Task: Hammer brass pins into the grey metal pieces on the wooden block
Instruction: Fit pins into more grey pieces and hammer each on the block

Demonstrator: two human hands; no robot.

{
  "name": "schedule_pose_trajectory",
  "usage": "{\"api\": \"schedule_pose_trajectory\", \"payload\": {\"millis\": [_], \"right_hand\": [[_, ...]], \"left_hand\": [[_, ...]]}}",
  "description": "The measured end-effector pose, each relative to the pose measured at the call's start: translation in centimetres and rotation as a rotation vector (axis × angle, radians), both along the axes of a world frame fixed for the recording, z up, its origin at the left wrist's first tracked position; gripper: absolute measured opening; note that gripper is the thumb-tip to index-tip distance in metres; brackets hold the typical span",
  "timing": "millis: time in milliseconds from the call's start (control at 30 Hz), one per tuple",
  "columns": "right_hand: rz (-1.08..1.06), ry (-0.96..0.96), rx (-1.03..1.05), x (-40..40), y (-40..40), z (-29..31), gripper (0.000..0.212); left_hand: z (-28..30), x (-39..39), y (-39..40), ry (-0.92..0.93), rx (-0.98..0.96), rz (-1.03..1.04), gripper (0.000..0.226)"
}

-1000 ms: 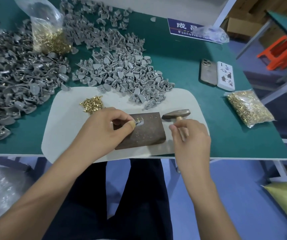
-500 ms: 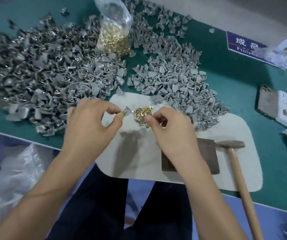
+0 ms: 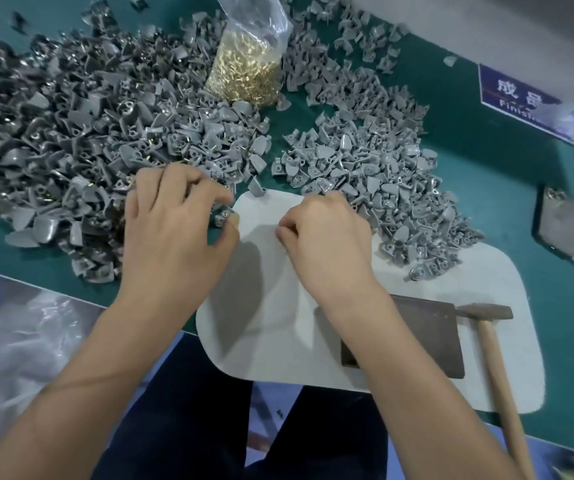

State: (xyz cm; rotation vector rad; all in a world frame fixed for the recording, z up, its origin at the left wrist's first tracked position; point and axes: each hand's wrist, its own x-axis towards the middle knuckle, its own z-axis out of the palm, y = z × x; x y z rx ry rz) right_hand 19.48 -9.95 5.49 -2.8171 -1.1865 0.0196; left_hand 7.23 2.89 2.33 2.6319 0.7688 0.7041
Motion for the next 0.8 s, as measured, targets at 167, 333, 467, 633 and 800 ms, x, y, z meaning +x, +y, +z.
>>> {"api": "schedule_pose_trajectory", "payload": {"millis": [167,333,467,633,800], "right_hand": [[-0.01,-0.03,0.083,0.0,-0.2,0.1,0.019],[-0.286,0.237,0.49,1.9,-6.2,0.6,0.006],[-0.331,0.303,0.636,1.2,-10.2,0.1,0.018],[-0.363,0.243,0.767,0.8,-12.7,-0.6,0.023],[-0.429,0.351,0.973,0.2,-13.6,-0.3,0.023]], "left_hand": [[0.5,0.7,-0.9,-0.049,-0.109,-0.128,0.012],[1.2,3.7,-2.4,-0.022,-0.354,-0.305,0.006],[1.2,7.5,-3.8,0.07,-0.273,-0.319,0.016],[1.0,11.7,-5.0,0.209,-0.161,-0.232,0.031],[1.4,12.8,-5.7,0.31,-0.115,-0.215,0.022]]}}
